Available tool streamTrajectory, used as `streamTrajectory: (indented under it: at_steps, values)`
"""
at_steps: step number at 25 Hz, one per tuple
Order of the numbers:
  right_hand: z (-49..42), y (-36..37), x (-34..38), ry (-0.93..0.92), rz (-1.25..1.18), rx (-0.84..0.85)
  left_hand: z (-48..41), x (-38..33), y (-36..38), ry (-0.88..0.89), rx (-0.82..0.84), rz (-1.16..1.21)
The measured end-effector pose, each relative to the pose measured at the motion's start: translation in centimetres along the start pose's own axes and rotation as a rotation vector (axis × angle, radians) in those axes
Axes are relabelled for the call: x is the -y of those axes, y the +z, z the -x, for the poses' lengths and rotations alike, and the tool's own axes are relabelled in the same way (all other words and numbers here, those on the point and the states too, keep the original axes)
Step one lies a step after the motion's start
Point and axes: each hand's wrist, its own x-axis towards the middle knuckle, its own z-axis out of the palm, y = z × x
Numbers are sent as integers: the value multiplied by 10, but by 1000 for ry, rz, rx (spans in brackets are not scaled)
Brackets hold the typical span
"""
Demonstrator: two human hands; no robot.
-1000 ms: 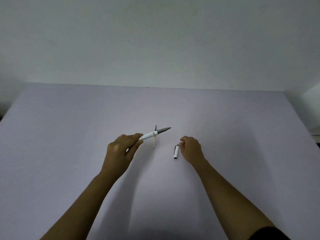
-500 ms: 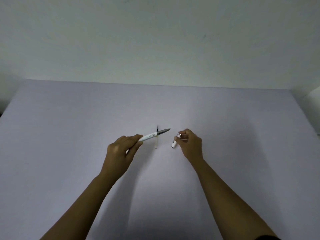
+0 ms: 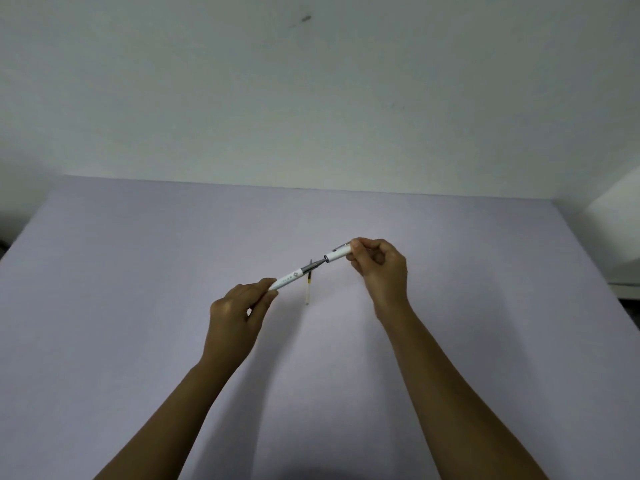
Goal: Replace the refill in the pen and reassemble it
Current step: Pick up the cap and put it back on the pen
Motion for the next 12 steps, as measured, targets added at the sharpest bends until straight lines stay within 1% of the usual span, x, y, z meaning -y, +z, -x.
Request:
streamTrajectory:
  at_steps: [12]
  values:
    - [14,-6,13,-42,-32,2,7,-9,-10,45,-36,2]
